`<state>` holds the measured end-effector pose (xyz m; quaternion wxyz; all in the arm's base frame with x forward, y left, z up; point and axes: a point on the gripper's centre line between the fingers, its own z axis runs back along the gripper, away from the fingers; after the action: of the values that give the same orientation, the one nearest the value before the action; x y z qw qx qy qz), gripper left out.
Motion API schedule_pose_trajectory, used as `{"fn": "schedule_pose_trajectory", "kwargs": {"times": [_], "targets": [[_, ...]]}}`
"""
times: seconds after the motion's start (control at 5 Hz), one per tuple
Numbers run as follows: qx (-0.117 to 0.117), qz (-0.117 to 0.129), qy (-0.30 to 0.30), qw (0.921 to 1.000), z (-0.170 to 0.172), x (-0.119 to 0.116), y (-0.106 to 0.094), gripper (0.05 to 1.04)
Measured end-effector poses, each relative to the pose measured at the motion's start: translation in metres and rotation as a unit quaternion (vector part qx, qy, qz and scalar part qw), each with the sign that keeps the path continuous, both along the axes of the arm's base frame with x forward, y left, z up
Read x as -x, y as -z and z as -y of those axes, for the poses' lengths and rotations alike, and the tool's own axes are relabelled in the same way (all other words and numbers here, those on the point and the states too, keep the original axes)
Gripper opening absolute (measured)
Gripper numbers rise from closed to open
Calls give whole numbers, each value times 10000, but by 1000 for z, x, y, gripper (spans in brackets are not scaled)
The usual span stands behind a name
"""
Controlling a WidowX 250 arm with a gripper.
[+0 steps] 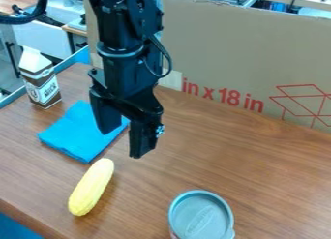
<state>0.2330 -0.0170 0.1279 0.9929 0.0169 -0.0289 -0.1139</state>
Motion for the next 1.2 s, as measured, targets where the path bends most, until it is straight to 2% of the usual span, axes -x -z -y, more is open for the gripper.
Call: {"fn": "schedule_pose_trajectory", "kwargs": {"times": [0.2, 0.4, 0.6, 0.8, 1.0, 1.2], "targets": [[-16, -91, 19, 10000, 0, 1, 5, 1001], [-163, 51, -343, 9993, -38, -10, 13, 1001], [-186, -202, -605, 9978, -66, -9, 28, 1001], [-174, -315, -726, 9967, -87, -10, 41, 1001], [-253, -444, -800, 9955, -108, -20, 52, 1001], [-235, -492, -940, 9941, -129, -29, 55, 1001]]}}
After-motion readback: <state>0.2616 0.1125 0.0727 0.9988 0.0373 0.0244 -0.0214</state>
